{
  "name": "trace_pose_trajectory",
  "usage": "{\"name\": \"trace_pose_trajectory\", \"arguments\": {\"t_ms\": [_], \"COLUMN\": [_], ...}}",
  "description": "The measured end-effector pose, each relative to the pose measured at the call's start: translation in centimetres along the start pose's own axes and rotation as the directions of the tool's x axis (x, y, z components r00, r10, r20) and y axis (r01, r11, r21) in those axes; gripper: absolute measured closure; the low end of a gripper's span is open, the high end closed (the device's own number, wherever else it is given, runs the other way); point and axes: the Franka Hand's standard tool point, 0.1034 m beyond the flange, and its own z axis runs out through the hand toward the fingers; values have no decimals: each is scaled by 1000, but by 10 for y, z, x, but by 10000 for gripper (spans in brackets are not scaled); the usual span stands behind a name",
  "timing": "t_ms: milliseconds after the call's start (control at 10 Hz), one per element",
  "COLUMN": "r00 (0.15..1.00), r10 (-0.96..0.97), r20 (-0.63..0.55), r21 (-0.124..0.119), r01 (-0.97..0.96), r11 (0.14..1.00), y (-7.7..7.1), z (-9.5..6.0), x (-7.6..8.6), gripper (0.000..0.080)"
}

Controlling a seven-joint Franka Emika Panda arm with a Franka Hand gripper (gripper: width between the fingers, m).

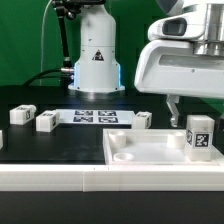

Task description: Assemble one leg

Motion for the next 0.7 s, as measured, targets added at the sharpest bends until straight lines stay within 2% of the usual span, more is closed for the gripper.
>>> {"name": "trace_pose_trajectory", "arguments": {"t_ms": [100,300,500,700], "r00": [1000,999,972,937], "r10": [14,34,234,349], "r20": [-1,-3,-5,-7], "r21": [0,2,3,-4], "r01": [-14,-34,-234,-349], "r11": [1000,999,972,937], "y": [0,0,-1,5], "z": [0,0,0,0], "x": [0,1,1,1], "gripper": [507,507,507,507]}}
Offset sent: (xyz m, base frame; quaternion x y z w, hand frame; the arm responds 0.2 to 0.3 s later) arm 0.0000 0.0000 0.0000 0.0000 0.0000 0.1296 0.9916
